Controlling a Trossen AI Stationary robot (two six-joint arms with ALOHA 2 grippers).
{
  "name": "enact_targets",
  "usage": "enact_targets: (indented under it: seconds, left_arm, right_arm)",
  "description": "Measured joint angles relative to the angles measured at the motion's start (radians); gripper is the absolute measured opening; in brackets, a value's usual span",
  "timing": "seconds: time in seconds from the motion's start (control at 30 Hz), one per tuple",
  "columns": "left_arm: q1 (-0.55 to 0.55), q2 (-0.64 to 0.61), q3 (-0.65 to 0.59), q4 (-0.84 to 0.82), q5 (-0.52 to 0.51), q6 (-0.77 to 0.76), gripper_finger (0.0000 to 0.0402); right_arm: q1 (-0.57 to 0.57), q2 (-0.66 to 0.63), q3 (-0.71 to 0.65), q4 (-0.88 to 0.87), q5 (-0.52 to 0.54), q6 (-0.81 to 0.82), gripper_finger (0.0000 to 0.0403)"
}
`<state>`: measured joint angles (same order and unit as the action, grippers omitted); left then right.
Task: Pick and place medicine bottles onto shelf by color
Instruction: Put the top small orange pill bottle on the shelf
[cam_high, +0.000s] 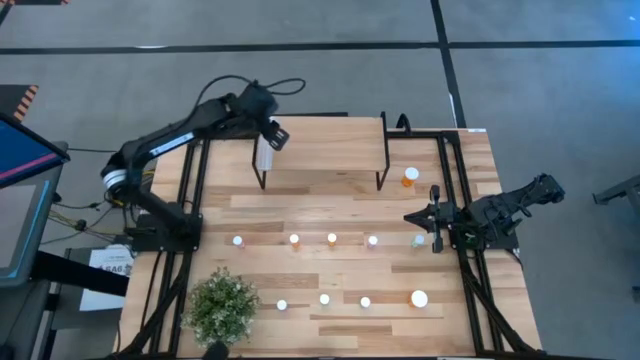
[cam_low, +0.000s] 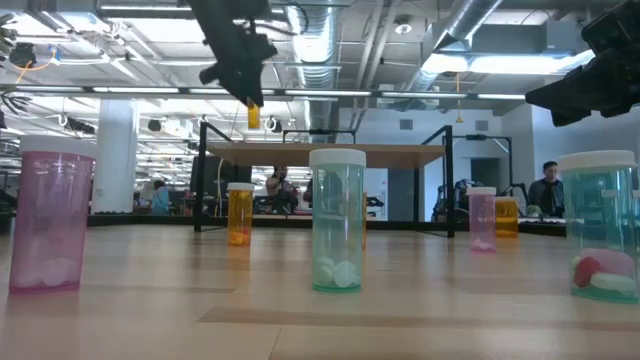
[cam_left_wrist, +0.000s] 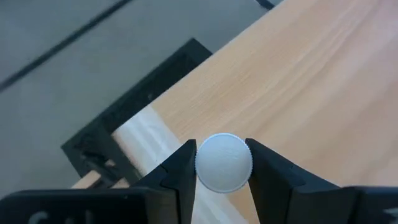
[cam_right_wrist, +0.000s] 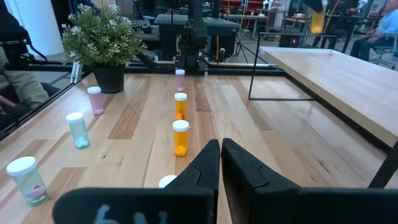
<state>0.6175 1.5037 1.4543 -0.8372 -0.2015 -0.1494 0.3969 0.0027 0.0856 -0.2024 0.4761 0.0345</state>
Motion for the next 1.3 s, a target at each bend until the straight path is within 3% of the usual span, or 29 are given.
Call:
enact_targets:
  seconds: [0.27,0.83,1.3]
  left_arm:
    - [0.048,0.099,0.003,-0.002,0.013,0.014,0.0108]
    - [0.053,0.100,0.004,-0.003,0.013,0.009,0.0110]
    - [0.053,0.100,0.004,-0.004,0.013,0.009,0.0197]
  right_arm:
    - [0.000,0.000,0.000,0.000,0.000,0.000,0.0042]
    - [0.000,0.000,0.000,0.000,0.000,0.000,0.0042]
    - [0.000,0.000,0.000,0.000,0.000,0.000,0.0042]
